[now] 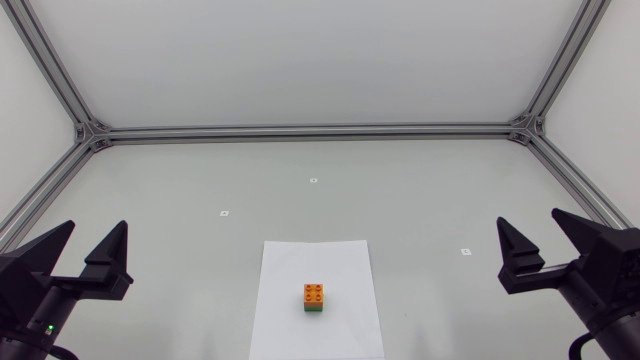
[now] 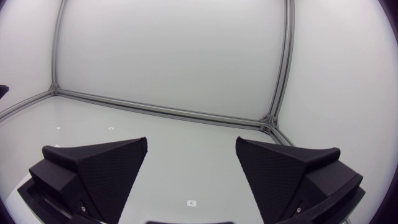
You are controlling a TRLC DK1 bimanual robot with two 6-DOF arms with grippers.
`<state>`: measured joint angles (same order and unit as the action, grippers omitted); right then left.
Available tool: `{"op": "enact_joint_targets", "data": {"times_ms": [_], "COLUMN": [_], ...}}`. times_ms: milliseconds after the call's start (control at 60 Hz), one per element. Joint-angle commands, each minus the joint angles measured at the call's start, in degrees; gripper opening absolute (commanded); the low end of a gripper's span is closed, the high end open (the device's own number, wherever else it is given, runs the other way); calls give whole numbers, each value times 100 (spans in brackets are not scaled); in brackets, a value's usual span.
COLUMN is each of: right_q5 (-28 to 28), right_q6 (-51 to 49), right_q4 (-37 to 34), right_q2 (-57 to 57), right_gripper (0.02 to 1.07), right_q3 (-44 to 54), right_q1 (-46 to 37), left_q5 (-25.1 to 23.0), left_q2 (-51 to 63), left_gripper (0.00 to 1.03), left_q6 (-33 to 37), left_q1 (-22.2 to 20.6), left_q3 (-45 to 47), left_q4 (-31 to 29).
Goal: Pick up the orange 2x2 brick with the right arm and stack it on top of the green 2x2 brick in the center
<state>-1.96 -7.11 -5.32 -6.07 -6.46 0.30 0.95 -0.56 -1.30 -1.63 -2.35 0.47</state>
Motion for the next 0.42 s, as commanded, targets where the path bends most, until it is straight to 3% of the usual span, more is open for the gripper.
{"op": "enact_joint_targets", "data": {"times_ms": [0, 400], "right_q5": [93, 196], "right_q6": [403, 711], "right_q4": [233, 532], "right_q2": [265, 607], "right_gripper": [103, 103], "right_q3": [323, 646], "right_q1": [-28, -30], "left_q5": [-16, -16], "left_q2": [-32, -32], "left_gripper": [99, 99], "left_q6": [33, 33], "left_q1": [5, 5], "left_q3": [235, 235], "left_q4": [-65, -65]}}
